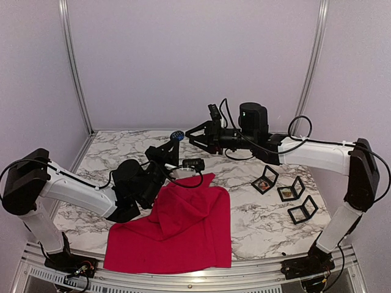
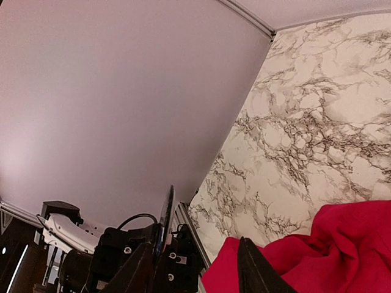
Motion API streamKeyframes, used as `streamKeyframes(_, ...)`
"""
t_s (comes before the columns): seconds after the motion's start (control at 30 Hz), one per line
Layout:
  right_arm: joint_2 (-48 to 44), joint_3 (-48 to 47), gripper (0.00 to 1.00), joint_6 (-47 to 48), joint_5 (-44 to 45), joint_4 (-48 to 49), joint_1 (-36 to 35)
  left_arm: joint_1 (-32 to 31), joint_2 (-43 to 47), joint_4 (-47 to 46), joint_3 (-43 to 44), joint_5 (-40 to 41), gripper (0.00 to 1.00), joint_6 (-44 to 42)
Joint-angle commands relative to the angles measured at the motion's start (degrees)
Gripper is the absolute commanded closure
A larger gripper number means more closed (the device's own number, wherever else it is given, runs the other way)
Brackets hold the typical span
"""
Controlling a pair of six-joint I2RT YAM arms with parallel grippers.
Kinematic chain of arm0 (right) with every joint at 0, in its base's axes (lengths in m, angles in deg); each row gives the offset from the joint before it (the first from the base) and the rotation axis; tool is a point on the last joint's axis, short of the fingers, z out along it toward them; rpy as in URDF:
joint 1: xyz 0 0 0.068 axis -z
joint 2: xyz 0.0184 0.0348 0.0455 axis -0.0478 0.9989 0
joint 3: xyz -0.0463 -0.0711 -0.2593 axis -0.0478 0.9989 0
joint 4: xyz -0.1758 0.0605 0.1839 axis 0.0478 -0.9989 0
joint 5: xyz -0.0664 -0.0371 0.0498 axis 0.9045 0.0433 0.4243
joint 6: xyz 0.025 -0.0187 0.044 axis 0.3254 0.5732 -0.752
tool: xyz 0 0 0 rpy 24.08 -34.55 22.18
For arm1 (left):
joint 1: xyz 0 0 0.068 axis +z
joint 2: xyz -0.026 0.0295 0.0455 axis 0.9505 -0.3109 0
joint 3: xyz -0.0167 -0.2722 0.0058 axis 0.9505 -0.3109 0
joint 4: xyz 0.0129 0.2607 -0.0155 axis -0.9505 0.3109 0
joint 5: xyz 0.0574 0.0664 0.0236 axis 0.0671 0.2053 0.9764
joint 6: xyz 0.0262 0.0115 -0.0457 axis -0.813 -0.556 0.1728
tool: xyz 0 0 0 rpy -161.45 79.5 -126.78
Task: Remove the brooch from the garment
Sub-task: Pass from the left arm to the right
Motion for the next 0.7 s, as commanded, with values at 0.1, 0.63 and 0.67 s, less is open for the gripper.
streamKeyframes(0.1,2.32,-1.53,0.66,-3.07,-2.1,4.19,0.45,-0.41,-1.4,-9.05,-0.17,1.32,1.0,-0.7)
streamKeyframes(0.63,3.0,-0.89,0.75,-5.18,-3.19,7.47,-0.45,-0.41,-2.52,-6.57,0.1,1.53,1.0,0.7)
streamKeyframes(0.67,3.06,-0.8,0.75,-5.27,-3.19,7.53,-0.53,-0.41,-2.66,-6.68,0.2,1.6,1.0,0.6)
